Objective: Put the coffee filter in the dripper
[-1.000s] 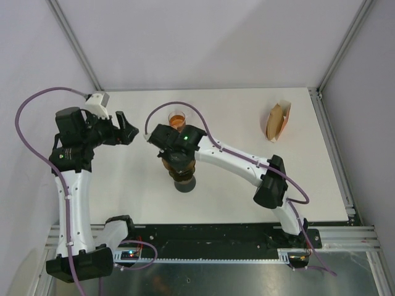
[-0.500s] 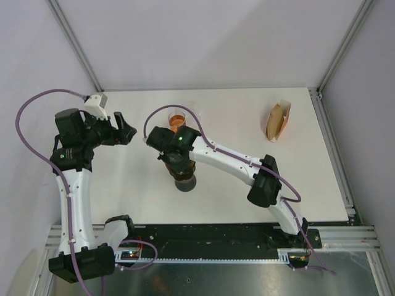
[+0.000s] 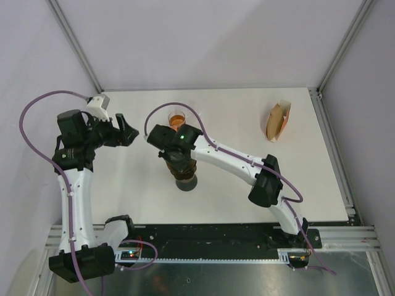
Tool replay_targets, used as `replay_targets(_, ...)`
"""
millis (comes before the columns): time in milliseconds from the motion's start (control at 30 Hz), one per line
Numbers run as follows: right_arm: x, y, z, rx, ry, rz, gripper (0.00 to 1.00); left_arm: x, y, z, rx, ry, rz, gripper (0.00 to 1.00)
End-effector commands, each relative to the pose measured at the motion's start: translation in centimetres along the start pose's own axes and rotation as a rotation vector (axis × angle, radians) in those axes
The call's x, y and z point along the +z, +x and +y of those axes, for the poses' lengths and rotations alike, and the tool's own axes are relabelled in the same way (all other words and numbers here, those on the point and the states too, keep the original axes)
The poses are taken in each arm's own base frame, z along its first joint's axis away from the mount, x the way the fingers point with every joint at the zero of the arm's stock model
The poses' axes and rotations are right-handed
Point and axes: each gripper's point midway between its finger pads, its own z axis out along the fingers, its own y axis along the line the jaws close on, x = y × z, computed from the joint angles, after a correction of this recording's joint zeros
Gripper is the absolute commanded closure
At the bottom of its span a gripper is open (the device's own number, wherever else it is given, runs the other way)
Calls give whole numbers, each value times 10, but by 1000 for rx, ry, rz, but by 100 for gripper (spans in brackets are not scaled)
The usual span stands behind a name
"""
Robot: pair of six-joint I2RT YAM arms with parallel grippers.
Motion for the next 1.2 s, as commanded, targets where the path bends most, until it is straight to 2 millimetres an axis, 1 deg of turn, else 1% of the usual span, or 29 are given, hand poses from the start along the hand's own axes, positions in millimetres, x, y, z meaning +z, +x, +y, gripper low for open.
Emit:
replay_targets(0,-49,-25,-10,21,12,-153,71,0,-4,-3,24,30,-26,14)
replay_targets(67,-53,-27,-11,23,10,-169,69,1,-1,-4,18,39,-21,15)
replay_targets(233,-62,-31,-13,29,11,-197,67,3,6,-6,5,58,-7,16)
replay_targets(333,-68,-32,-13,30,9,-214,66,3,6,-8,5,69,-9,16)
replay_targets(467,-72,-33,-14,29,12,-223,64,3,6,-10,2,82,-9,17)
replay_targets(600,-74,-36,-9,23,-9,-238,61,3,7,-13,-2,98,-8,17)
replay_targets(800,-73,-38,-8,21,-10,-245,52,3,8,-16,0,113,-7,18)
replay_targets(933,-78,-41,-11,24,-2,-266,43,3,9,-19,-3,133,-5,19)
replay_targets(1067,-84,-44,-14,23,8,-288,40,4,14,-24,-9,156,5,20)
replay_targets(1167,-89,-46,-17,21,27,-305,39,5,20,-32,-7,184,19,21)
